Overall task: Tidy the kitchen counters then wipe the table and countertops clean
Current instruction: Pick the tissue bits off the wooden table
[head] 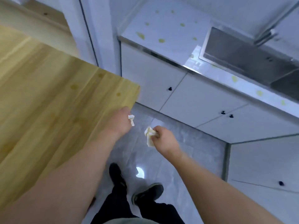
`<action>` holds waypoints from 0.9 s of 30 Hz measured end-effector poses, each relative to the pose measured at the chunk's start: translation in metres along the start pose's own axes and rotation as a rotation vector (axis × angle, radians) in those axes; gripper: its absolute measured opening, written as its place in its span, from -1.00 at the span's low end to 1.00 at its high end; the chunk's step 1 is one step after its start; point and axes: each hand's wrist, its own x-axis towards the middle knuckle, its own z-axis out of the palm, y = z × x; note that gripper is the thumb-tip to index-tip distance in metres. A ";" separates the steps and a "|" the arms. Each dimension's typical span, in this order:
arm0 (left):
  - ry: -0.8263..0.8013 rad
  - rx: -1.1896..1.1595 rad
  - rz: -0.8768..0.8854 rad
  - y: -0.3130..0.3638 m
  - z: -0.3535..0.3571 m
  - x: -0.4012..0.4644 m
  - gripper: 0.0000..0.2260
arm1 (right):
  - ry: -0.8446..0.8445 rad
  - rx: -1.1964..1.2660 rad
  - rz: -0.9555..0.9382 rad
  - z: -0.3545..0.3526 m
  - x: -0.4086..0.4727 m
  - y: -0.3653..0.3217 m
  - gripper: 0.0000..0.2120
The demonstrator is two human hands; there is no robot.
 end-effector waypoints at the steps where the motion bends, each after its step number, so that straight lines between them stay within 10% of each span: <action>1: -0.022 0.014 0.026 0.018 0.008 0.002 -0.81 | 0.017 -0.001 0.021 -0.011 -0.004 0.012 -0.86; 13: -0.358 0.323 0.483 0.263 0.149 -0.030 -0.77 | 0.459 0.284 0.446 -0.125 -0.121 0.199 -0.75; 27: -0.818 0.748 1.178 0.397 0.324 -0.212 -0.92 | 0.875 0.710 1.179 -0.077 -0.332 0.312 -0.93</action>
